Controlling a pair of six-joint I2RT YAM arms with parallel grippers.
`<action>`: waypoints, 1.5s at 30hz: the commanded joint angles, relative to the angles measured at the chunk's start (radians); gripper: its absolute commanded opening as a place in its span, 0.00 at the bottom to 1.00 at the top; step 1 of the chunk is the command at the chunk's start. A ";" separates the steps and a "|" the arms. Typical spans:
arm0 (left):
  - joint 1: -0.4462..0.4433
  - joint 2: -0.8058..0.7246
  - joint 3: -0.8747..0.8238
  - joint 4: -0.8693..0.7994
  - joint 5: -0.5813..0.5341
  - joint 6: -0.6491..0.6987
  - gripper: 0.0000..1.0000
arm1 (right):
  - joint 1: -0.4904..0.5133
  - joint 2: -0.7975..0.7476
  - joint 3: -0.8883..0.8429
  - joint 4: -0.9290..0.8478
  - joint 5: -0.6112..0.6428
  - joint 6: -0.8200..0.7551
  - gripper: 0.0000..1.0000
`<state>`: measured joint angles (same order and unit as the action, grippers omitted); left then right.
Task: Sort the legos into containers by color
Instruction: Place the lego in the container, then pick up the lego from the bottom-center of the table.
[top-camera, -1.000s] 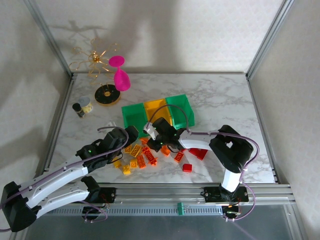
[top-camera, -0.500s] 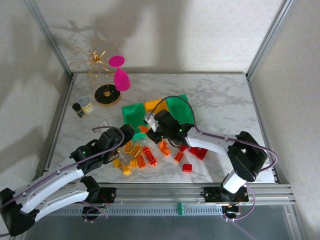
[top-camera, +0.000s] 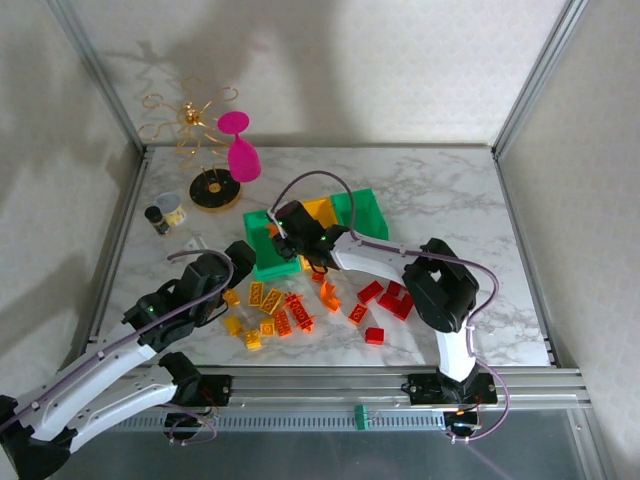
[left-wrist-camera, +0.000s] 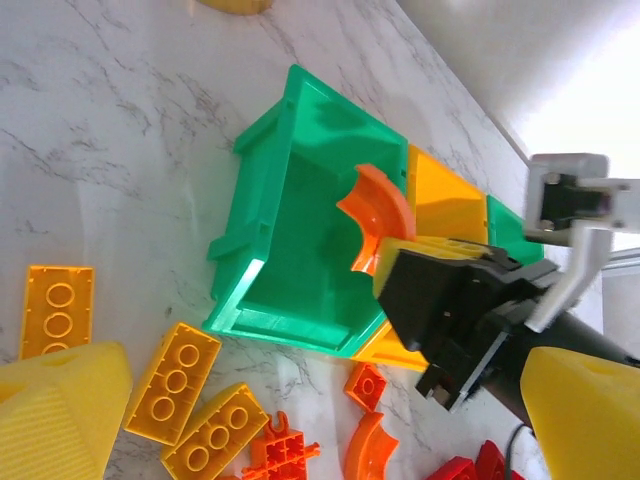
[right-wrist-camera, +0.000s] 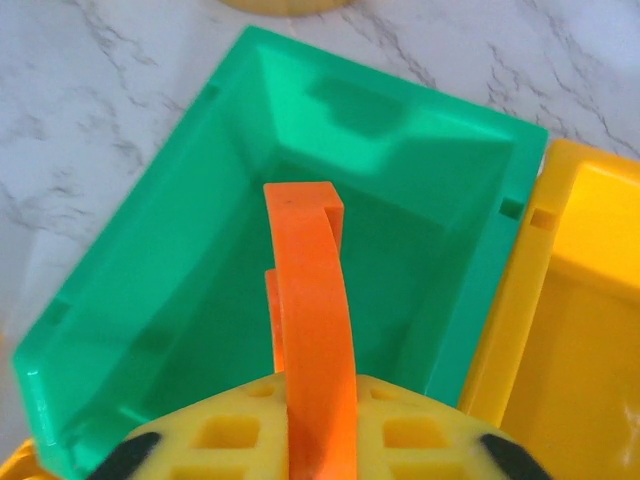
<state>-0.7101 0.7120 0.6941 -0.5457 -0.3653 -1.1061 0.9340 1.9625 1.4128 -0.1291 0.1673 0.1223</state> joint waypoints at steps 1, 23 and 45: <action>0.016 -0.016 0.022 -0.110 -0.055 -0.091 1.00 | 0.007 0.013 0.053 -0.026 0.049 0.011 0.22; 0.006 0.062 -0.041 0.065 0.142 -0.032 1.00 | 0.008 -0.373 -0.296 -0.143 -0.057 0.152 0.60; -0.154 0.165 -0.062 0.194 0.098 -0.034 1.00 | 0.027 -0.396 -0.542 -0.162 -0.119 0.301 0.75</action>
<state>-0.8509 0.8654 0.6392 -0.3706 -0.2321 -1.1156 0.9390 1.5330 0.8753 -0.3019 0.0494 0.3943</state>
